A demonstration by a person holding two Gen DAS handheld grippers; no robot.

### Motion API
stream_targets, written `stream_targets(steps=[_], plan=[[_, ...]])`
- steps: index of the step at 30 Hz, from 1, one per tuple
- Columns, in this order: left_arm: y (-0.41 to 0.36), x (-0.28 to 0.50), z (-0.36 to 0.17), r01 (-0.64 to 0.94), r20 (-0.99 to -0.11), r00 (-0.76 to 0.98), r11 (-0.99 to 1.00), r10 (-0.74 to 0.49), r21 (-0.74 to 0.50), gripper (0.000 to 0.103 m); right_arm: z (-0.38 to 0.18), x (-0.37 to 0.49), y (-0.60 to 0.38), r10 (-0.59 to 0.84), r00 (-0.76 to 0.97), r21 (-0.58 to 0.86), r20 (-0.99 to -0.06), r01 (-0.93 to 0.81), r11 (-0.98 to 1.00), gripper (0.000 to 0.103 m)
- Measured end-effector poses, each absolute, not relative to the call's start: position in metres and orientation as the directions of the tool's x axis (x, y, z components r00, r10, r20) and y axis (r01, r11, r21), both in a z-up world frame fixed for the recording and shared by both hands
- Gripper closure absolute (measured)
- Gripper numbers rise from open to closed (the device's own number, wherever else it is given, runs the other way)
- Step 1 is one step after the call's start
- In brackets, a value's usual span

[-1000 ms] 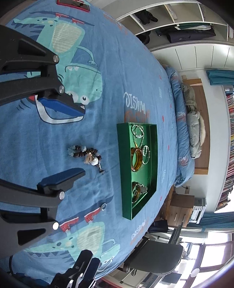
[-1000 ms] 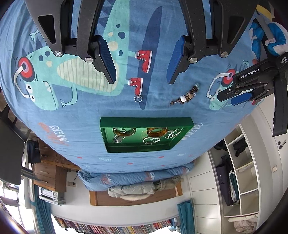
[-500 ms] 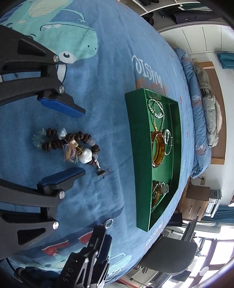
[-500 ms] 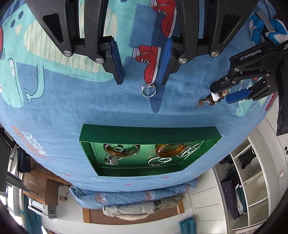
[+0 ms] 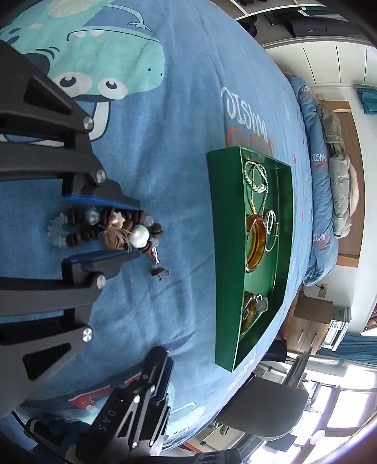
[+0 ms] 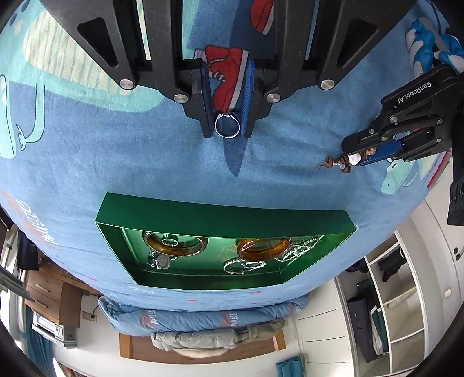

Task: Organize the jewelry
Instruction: 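Grasp the brown bead charm with the left tool while the right tool grasps the silver ring, then carry the held charm and ring over the green tray and lower them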

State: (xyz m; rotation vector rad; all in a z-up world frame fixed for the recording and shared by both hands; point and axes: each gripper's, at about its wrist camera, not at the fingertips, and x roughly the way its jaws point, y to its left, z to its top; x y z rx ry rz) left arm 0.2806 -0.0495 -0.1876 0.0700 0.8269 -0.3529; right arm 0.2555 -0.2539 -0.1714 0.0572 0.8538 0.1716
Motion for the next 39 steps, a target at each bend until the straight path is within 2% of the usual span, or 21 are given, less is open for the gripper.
stream_targets(steps=[7,19,28,39], plan=[[-0.052,0.266,-0.175,0.332,-0.728,0.635,0.942,-0.259,-0.046,0.089,-0.162,0.240,-0.251,0.160,0.656,0.109,-0.737,-0.118,0.987,0.085],[-0.045,0.220,-0.113,0.343,-0.661,0.695,0.938,-0.285,-0.045,0.090,-0.100,0.179,-0.257,0.186,0.737,0.142,-0.650,-0.122,0.982,0.085],[-0.039,0.196,-0.035,0.352,-0.578,0.763,0.936,-0.290,-0.005,0.090,-0.040,0.147,-0.268,0.175,0.802,0.139,-0.571,-0.115,0.984,0.085],[-0.044,0.217,0.075,0.384,-0.454,0.823,0.923,-0.341,0.003,0.090,0.044,0.149,-0.288,0.132,0.879,0.094,-0.457,-0.100,0.991,0.085]])
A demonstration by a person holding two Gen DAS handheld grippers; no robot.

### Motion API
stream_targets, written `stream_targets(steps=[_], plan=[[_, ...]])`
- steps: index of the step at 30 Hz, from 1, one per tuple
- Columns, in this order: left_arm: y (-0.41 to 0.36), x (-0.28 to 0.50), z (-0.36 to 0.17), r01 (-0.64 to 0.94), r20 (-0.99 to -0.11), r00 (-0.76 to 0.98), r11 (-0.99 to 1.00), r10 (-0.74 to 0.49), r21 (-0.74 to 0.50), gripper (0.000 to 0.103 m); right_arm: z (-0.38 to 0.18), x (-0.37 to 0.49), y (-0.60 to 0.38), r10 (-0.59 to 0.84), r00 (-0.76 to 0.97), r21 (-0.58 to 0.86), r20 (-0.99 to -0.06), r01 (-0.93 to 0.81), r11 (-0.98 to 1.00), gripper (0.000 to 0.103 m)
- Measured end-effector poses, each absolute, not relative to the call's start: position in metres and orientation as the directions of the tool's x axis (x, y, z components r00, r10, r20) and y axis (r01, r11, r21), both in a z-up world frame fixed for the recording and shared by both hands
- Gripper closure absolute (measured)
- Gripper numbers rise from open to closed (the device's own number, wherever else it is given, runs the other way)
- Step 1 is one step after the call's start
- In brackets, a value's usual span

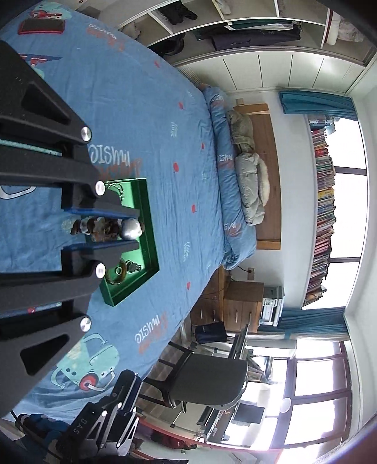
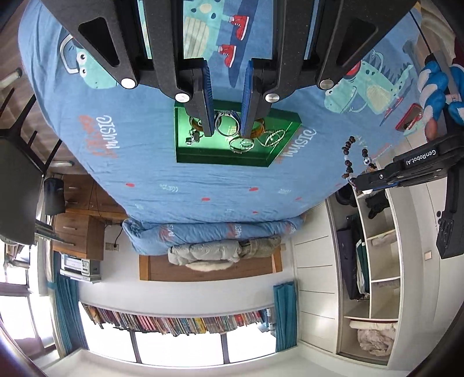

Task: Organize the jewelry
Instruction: 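Carry the held charm and ring over the green tray and lower them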

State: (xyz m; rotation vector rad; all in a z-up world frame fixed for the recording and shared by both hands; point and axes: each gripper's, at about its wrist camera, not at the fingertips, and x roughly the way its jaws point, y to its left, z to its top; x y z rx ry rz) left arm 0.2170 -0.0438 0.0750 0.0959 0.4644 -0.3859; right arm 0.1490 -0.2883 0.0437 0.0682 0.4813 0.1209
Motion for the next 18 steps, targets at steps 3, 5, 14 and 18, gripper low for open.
stream_targets(steps=[3,5,14,18], plan=[[-0.050,0.227,0.090,0.387,-0.444,0.829,0.922,-0.341,0.014,0.090,0.060,0.159,-0.290,0.128,0.889,0.082,-0.439,-0.102,0.991,0.085],[-0.054,0.240,0.095,0.388,-0.445,0.828,0.922,-0.340,0.018,0.090,0.067,0.170,-0.291,0.127,0.892,0.076,-0.434,-0.104,0.992,0.085],[-0.088,0.329,0.069,0.402,-0.516,0.782,0.916,-0.349,-0.009,0.090,0.065,0.250,-0.308,0.123,0.881,0.083,-0.457,-0.096,0.992,0.085],[-0.107,0.376,0.018,0.401,-0.586,0.737,0.916,-0.337,-0.022,0.090,0.030,0.298,-0.317,0.120,0.852,0.094,-0.509,-0.084,0.992,0.085]])
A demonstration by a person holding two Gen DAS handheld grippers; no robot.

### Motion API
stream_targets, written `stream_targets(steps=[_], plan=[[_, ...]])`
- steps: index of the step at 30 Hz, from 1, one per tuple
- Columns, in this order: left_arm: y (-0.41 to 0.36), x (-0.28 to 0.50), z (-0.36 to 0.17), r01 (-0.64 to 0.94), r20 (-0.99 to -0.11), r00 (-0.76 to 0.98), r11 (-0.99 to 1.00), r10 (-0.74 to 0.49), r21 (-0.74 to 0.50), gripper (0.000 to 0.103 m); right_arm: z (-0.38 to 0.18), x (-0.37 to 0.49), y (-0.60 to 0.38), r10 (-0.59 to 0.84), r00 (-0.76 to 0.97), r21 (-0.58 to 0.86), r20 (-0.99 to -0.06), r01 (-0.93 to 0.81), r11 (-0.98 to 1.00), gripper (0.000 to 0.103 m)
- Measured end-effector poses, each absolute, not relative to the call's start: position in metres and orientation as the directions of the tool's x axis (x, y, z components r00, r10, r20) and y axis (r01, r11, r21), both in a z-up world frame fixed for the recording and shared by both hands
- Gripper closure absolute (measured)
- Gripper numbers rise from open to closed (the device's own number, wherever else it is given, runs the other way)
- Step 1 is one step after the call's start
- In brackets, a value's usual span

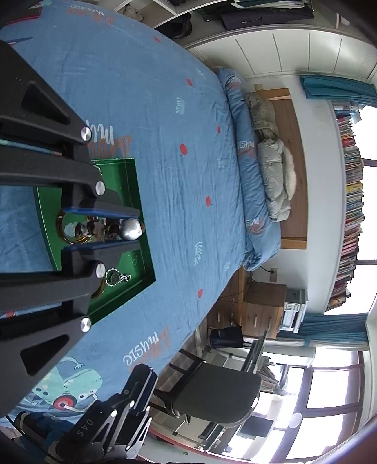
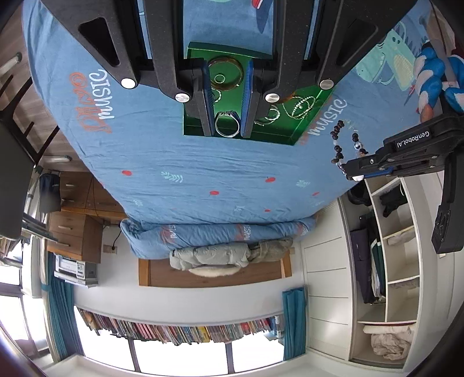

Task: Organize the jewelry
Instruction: 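Carry the held charm and ring over the green tray and lower them, then open both tools to release the charm and ring in the tray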

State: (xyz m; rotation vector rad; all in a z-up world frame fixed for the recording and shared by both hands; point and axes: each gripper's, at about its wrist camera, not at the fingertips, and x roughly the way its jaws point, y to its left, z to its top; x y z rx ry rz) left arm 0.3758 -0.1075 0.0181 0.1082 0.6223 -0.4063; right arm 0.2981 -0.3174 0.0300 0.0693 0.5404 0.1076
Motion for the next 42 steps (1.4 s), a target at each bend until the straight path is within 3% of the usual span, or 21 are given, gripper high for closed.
stream_targets(steps=[9,17,30,34,37,40,42], plan=[[-0.158,0.460,-0.089,0.409,-0.719,0.631,0.912,-0.293,-0.013,0.090,-0.064,0.403,-0.329,0.129,0.765,0.130,-0.631,-0.060,0.990,0.085],[-0.173,0.505,-0.132,0.369,-0.772,0.588,0.930,-0.241,-0.010,0.090,-0.119,0.471,-0.334,0.114,0.667,0.128,-0.736,-0.028,0.991,0.085],[-0.177,0.519,-0.158,0.347,-0.843,0.489,0.937,-0.222,-0.046,0.087,-0.149,0.502,-0.328,0.091,0.531,0.054,-0.842,-0.086,0.995,0.084],[-0.170,0.519,-0.155,0.332,-0.833,0.491,0.939,-0.253,-0.089,0.087,-0.148,0.501,-0.331,0.100,0.536,0.073,-0.838,-0.071,0.995,0.077],[-0.165,0.516,-0.147,0.332,-0.818,0.508,0.938,-0.270,-0.103,0.080,-0.141,0.496,-0.335,0.115,0.562,0.096,-0.819,-0.064,0.993,0.066],[-0.157,0.509,-0.134,0.334,-0.799,0.525,0.935,-0.293,-0.123,0.076,-0.133,0.488,-0.335,0.126,0.584,0.112,-0.802,-0.059,0.992,0.064],[-0.152,0.502,-0.122,0.330,-0.784,0.549,0.937,-0.291,-0.116,0.064,-0.124,0.478,-0.335,0.134,0.601,0.127,-0.788,-0.054,0.990,0.064]])
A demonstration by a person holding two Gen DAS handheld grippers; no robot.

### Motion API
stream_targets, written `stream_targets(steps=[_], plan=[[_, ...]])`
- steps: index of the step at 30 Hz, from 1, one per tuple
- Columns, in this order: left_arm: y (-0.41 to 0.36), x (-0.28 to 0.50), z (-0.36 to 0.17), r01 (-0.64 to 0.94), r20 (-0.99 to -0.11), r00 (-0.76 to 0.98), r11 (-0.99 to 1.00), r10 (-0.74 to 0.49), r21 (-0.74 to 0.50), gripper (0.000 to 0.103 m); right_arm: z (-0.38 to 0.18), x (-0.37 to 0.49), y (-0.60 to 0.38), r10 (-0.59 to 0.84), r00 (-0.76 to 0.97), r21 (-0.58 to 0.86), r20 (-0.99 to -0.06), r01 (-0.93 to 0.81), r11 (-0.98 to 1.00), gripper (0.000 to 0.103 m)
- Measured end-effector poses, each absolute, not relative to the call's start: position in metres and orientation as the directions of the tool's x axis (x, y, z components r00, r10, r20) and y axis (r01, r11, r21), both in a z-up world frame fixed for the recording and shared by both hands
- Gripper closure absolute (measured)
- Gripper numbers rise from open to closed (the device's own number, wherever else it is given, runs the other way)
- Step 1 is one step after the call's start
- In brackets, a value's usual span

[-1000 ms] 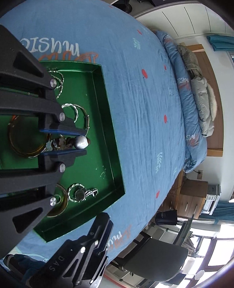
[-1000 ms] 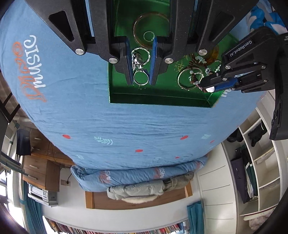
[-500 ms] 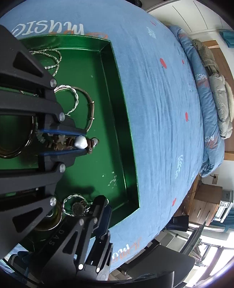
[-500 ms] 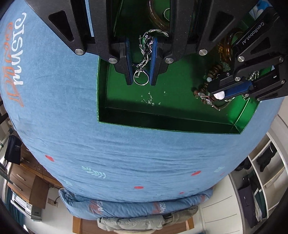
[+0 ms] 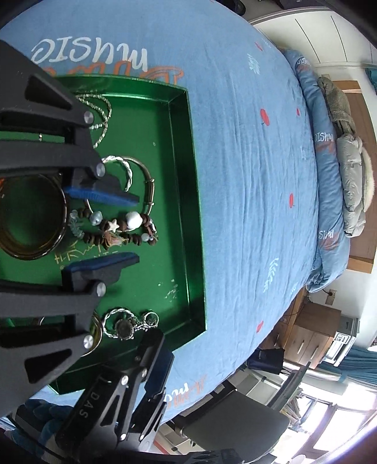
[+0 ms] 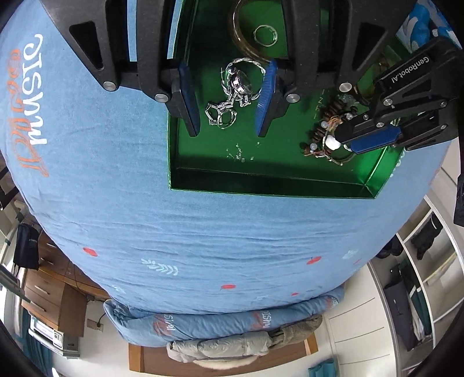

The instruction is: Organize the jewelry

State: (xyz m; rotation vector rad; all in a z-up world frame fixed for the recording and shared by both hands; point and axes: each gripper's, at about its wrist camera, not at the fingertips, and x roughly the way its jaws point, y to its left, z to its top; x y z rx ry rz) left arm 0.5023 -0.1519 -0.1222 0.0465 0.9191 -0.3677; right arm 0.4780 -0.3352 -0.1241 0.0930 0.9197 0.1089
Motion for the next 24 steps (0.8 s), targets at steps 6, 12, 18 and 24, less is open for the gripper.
stream_targets(steps=[6,12,18,24], plan=[[-0.134,0.461,-0.082,0.332,-0.727,0.625,0.940,-0.282,-0.080,0.057,-0.088,0.436,-0.325,0.145,0.657,0.129,-0.740,-0.073,0.989,0.054],[-0.114,0.404,-0.056,0.310,-0.677,0.688,0.949,-0.260,-0.050,0.048,-0.059,0.378,-0.312,0.124,0.708,0.107,-0.695,-0.069,0.992,0.045],[-0.096,0.336,-0.048,0.266,-0.641,0.742,0.964,-0.193,0.017,0.045,-0.040,0.312,-0.304,0.117,0.748,0.132,-0.654,-0.039,0.990,0.035],[-0.085,0.273,-0.038,0.244,-0.602,0.783,0.967,-0.155,0.069,0.045,-0.028,0.250,-0.291,0.089,0.772,0.100,-0.630,-0.033,0.994,0.032]])
